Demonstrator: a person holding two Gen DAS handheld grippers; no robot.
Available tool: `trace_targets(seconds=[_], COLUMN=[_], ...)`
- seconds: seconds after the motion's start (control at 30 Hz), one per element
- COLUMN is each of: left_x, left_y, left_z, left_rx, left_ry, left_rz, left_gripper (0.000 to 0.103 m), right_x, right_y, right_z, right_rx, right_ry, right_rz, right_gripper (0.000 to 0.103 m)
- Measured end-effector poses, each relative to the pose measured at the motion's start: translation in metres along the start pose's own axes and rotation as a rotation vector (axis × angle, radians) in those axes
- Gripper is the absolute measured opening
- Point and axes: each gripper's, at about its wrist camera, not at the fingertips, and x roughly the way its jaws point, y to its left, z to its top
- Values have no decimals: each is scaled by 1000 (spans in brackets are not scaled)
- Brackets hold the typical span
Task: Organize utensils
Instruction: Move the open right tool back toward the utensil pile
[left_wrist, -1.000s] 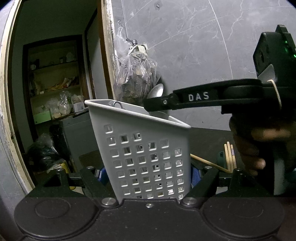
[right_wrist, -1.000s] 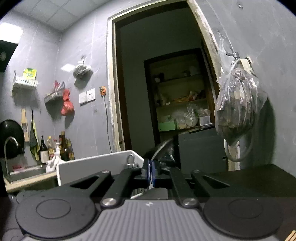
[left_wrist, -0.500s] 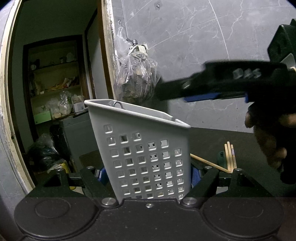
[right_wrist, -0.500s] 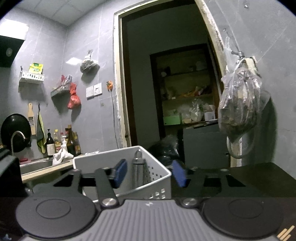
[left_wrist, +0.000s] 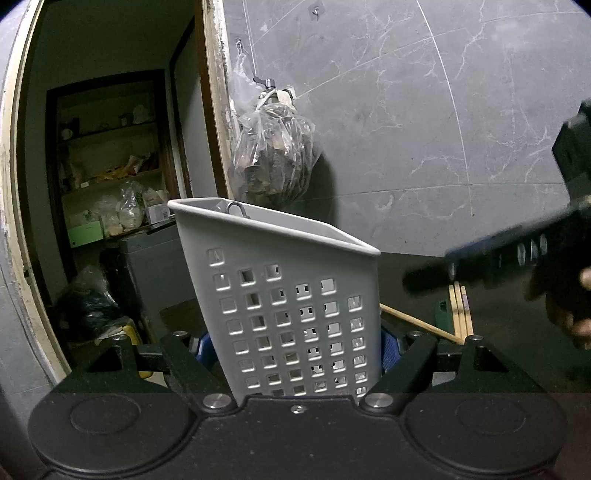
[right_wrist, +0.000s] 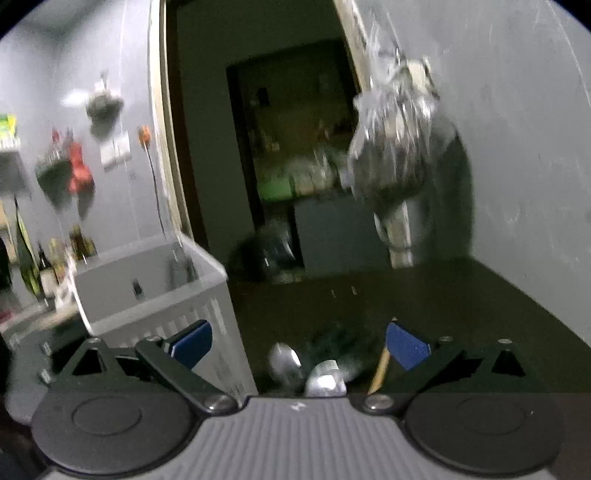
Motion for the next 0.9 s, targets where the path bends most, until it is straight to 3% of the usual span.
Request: trace_targets(seconds=[0.13, 0.23, 0.37, 0.63, 0.73, 0.9], left_x=[-2, -3, -3, -3, -3, -3], left_y=[1, 1, 1, 1, 0, 0], left_z=[0, 0, 0, 0, 0, 0], left_rx=[2, 5, 6, 6, 7, 12], left_ry=[1, 2, 3, 3, 4, 6], left_rz=[2, 4, 5, 5, 6, 8], left_gripper=[81, 81, 81, 81, 81, 81], right_x=[14, 23, 27, 42, 47, 52], right_y=[6, 18, 30, 29, 32, 25], right_z=[-13, -24, -34, -32, -31, -21], right_rx=[-62, -177, -299, -283, -335, -270], right_ry=[102, 163, 205, 255, 266, 271], right_rz=[-13, -63, -111, -58, -37, -17], right_gripper=[103, 103, 103, 102, 89, 87])
